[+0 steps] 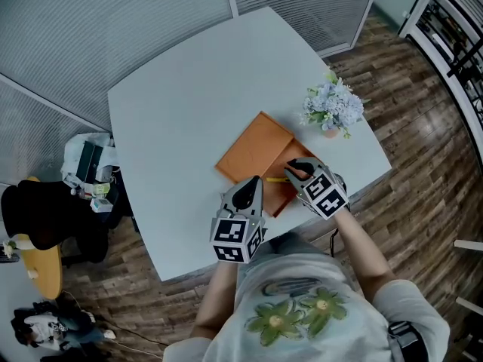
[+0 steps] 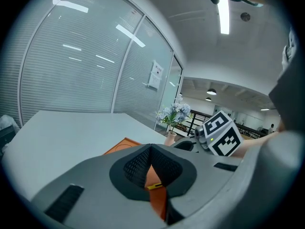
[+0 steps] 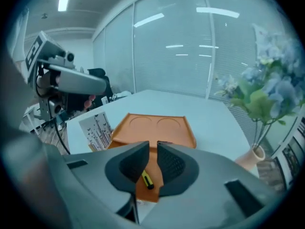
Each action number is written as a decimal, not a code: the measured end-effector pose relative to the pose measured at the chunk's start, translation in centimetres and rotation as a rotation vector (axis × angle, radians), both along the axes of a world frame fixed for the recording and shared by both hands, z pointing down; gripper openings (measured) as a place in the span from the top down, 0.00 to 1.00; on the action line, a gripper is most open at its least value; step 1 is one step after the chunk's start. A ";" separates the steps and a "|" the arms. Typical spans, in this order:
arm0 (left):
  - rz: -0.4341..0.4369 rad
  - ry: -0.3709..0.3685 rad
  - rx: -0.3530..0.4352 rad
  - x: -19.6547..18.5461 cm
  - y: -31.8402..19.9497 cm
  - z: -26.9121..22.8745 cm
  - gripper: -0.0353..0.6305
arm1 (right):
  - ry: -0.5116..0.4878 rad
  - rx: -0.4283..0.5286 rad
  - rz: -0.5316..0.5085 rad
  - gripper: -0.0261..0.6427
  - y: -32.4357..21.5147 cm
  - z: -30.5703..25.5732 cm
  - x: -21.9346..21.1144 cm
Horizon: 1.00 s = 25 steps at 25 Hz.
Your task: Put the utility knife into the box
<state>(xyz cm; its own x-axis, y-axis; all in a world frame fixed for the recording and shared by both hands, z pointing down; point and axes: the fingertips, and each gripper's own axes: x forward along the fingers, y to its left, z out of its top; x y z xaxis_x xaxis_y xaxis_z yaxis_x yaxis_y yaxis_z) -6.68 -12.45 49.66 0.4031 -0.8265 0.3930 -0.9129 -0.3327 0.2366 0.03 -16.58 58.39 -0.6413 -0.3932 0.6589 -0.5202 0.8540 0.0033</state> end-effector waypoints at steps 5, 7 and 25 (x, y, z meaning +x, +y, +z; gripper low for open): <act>0.007 0.002 0.014 0.2 0.4 -0.9 0.95 | -0.129 0.074 0.100 0.95 0.2 -4.6 0.8; 0.014 0.004 0.024 0.4 0.6 -1.2 0.95 | -0.174 0.109 0.130 0.95 0.6 -6.2 1.0; 0.065 0.007 0.066 2.0 2.5 -3.0 0.95 | -0.297 0.203 0.145 0.96 5.0 -10.7 1.2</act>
